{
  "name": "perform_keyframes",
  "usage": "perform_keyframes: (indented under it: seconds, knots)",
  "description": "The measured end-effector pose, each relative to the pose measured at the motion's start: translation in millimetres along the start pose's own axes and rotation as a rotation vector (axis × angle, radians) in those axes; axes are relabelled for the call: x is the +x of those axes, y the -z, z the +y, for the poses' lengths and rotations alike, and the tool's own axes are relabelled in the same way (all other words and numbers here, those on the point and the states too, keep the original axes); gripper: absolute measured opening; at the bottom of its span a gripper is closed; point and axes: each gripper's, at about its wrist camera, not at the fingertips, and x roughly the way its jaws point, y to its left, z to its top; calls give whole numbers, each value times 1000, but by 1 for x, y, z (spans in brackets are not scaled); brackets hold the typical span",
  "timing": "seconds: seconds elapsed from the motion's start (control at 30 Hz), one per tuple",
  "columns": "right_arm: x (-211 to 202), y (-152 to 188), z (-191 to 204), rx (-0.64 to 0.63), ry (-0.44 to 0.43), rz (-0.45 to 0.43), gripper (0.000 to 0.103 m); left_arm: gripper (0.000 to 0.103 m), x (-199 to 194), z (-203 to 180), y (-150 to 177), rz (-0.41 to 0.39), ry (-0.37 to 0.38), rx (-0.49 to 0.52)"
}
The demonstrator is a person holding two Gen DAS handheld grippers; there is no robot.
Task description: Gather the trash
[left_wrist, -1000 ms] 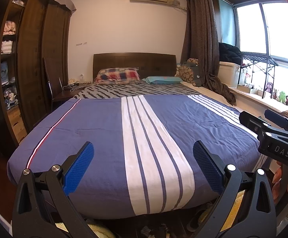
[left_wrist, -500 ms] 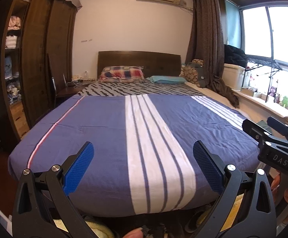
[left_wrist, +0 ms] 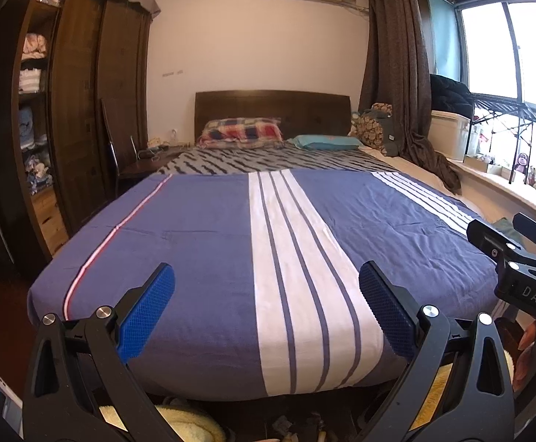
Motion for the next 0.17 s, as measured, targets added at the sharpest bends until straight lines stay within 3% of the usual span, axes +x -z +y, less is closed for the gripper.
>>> perform_keyframes:
  seconds: [0.17]
  knots:
    - [1,0,-2,7,5,0,100,95,2,-1,-1,10,13,-2]
